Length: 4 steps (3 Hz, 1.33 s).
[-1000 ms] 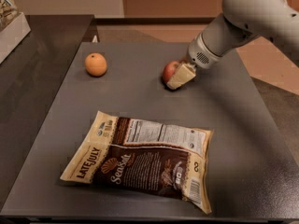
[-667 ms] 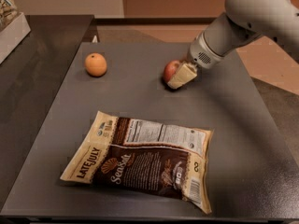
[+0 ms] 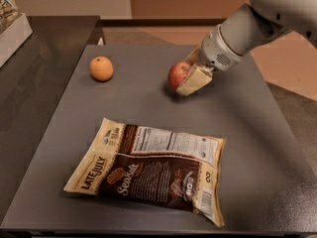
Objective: Move apple near brown chip bag
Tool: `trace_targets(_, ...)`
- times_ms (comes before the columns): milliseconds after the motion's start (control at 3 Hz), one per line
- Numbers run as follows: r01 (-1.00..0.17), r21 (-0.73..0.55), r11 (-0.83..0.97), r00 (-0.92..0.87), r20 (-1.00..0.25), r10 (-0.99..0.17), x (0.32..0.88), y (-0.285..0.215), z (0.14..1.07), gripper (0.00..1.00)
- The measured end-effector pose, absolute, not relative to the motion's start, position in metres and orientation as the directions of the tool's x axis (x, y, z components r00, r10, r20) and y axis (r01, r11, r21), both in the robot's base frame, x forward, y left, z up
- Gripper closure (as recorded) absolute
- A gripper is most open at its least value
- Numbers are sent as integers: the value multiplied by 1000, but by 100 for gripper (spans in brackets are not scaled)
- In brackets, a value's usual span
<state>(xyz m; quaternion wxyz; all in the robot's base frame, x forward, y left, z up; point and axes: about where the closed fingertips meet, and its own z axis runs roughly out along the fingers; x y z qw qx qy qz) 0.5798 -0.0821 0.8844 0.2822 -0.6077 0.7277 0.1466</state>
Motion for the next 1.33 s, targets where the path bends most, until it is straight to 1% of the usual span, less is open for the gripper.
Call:
trace_targets(333,-988,-143,57,38,-585,-810,555,-70,888,100)
trace_targets(667,-988,-127,-92,148,-562,-814,534,-60,879,100)
trace_targets(1000,-978,-104,-181,209,-547,-811,520,-56,871,100)
trace_targets(1333,-966,-75,-246,248,-535,-808,508,-56,861,83)
